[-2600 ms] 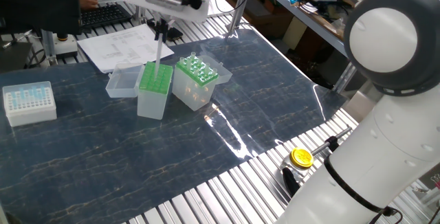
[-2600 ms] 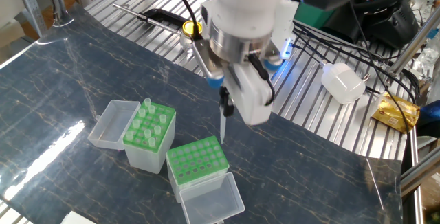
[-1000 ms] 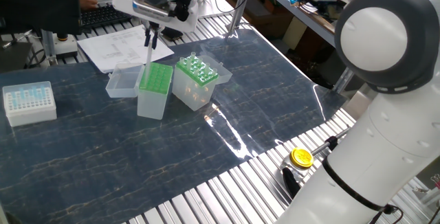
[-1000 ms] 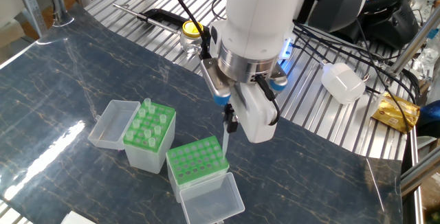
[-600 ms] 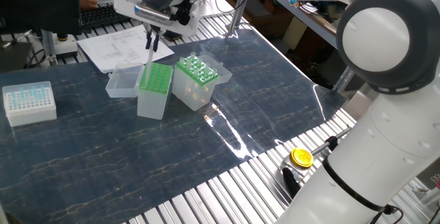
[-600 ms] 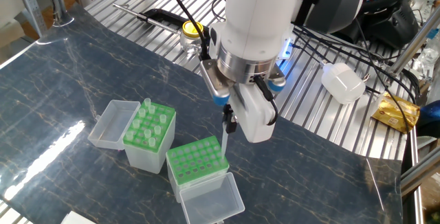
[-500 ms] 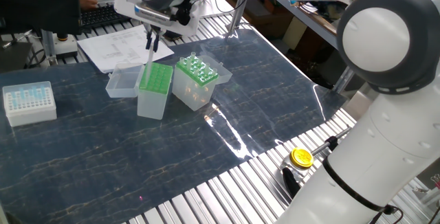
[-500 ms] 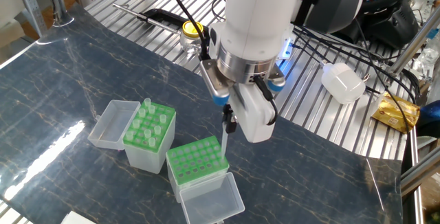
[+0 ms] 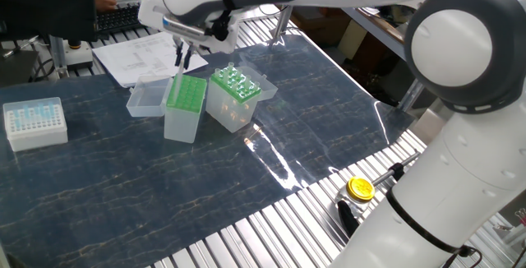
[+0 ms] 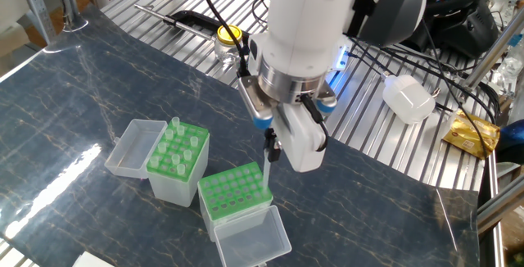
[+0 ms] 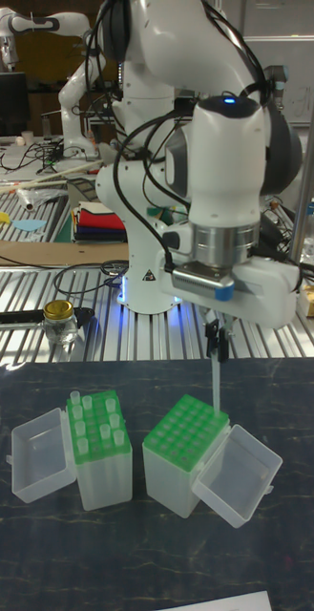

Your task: Transfer all large pipette tips from one holder to another

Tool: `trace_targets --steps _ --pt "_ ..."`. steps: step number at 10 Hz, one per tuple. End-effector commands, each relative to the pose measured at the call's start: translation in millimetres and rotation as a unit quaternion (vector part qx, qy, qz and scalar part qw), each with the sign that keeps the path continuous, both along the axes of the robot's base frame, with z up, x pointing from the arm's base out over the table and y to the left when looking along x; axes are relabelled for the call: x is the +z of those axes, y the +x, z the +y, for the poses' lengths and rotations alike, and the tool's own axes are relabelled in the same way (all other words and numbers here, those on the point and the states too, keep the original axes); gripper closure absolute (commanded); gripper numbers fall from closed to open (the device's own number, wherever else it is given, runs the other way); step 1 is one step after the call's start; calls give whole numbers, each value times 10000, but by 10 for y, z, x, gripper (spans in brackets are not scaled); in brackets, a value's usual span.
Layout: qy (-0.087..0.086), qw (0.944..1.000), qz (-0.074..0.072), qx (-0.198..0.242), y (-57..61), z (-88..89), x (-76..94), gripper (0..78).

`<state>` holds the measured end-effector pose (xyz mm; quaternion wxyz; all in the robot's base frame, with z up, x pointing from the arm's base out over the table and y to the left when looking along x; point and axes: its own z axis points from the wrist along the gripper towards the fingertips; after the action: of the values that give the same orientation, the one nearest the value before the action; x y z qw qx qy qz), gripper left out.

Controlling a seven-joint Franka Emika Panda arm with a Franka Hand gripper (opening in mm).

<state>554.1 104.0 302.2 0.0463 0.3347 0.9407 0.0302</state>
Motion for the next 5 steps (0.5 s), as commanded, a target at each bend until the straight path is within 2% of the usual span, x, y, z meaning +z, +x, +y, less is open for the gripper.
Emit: trace_targets --steps 1,5 --pt "-28 9999 -102 -26 -8 48 -105 764" --pt "-5 10000 -94 -32 -2 57 -128 764"
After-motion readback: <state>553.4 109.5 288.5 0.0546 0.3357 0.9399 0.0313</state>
